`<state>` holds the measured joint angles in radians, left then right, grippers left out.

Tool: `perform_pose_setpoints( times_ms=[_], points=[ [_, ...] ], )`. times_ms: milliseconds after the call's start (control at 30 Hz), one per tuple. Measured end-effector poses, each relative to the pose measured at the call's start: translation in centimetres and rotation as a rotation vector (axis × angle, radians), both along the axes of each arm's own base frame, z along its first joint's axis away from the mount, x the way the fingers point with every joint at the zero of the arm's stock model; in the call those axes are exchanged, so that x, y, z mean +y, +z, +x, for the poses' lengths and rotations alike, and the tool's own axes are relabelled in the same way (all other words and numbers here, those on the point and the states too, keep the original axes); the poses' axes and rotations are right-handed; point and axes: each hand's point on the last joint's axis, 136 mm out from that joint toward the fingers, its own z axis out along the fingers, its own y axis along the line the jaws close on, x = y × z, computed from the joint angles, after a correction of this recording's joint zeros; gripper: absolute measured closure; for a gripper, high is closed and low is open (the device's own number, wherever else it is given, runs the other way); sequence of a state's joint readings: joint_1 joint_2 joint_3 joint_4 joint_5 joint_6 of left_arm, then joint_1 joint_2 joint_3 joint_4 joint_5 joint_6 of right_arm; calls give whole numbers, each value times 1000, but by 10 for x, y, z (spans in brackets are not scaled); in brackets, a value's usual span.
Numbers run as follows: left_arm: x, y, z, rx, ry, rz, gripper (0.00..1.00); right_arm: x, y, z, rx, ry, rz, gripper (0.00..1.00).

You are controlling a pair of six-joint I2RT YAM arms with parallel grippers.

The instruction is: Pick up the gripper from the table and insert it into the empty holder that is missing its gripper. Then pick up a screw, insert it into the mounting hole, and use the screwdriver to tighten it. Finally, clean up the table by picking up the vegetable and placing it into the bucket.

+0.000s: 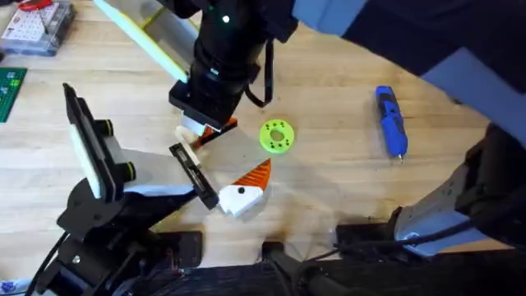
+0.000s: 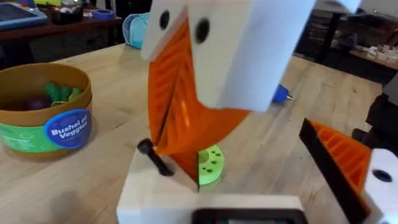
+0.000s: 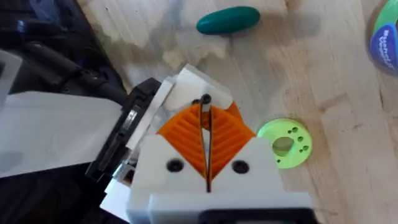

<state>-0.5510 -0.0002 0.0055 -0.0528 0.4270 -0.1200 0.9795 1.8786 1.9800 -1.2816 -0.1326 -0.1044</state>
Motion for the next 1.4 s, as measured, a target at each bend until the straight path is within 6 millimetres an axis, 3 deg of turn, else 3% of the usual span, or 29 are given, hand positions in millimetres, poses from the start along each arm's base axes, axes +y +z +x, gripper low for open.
perform_pose_setpoints(
  times_ms=[733, 800, 1000, 1067, 1400],
  points=[
    [0, 0, 0, 0, 0, 0, 10, -2, -1, -3, 18, 2, -3, 991],
    [0, 0, 0, 0, 0, 0, 10, -2, 0, -2, 20, -6, -3, 897],
    [0, 0, 0, 0, 0, 0, 10, -5, -1, 3, 16, -21, -5, 51],
    [0, 0, 0, 0, 0, 0, 10, -7, -1, 6, 15, -29, -6, 10],
    [0, 0, 0, 0, 0, 0, 10, 8, 6, 19, -16, -78, 66, 7]
  ],
)
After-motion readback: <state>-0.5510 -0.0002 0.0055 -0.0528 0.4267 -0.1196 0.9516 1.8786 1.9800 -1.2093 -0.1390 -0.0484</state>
